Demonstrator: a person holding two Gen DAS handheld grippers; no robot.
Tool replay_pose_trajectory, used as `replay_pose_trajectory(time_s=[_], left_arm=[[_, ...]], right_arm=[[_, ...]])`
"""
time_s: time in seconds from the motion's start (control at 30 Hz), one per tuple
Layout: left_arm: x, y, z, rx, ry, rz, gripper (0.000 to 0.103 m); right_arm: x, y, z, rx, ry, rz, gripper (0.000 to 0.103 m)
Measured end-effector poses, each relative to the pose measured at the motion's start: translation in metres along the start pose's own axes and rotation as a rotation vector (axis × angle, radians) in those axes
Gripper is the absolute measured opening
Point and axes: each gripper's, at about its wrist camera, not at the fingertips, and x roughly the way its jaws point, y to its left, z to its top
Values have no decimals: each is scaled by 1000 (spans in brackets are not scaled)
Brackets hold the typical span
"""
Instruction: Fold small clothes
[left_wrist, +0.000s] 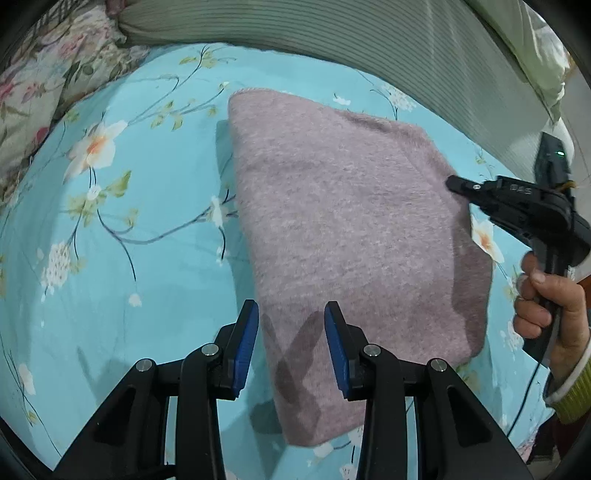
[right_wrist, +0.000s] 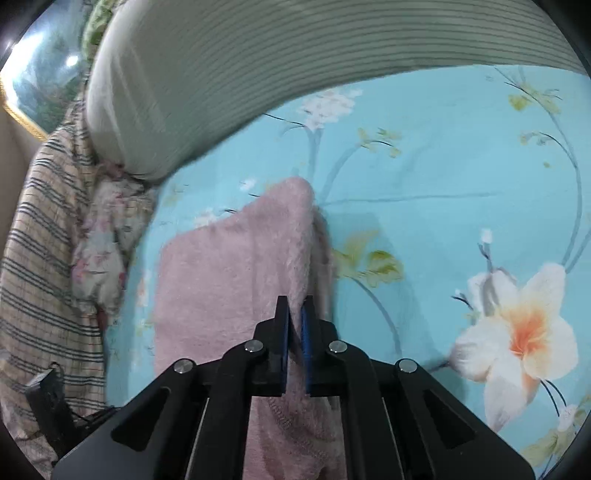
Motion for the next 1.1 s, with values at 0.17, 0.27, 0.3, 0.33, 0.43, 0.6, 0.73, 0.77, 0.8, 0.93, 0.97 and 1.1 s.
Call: replay_pose_trajectory(time_s=[0.17,0.27,0.3,0.33,0.43,0.6,0.73,0.77,0.8,0.93,0.97,1.1], left_arm=[[22,5,2,-15,44,11,40],[26,8,1,-19,53,10,42],[25,9,1,-17,52,10,42],[23,9,0,-14,50,11,41],[14,9,-7,-6,43,19,41],[-8,11,-29,5,28,15,56],[-24,9,-53,41,22,24,73],[-26,8,-60,52,25,29,75],[-29,7,-68,65,26,34,75],[-32,1,-91,135,25,82,76],[-34,0,-99,152,21,98,76],[-42,-5,-124,241,-3,144,76]], right_arm=[[24,-9,-5,24,69,-62,9],[11,3,-2,-16,55,-90,14],[6,7,-3,-28,52,-93,14],[0,10,-5,-36,51,-92,14],[-23,20,-17,-72,46,-74,17],[-64,40,-64,-193,35,-71,59],[-82,54,-113,-305,68,-94,72],[-84,55,-125,-325,80,-96,74],[-87,56,-142,-352,97,-105,76],[-91,53,-181,-400,149,-142,79],[-92,51,-188,-403,160,-147,79],[-102,47,-213,-408,187,-165,79]])
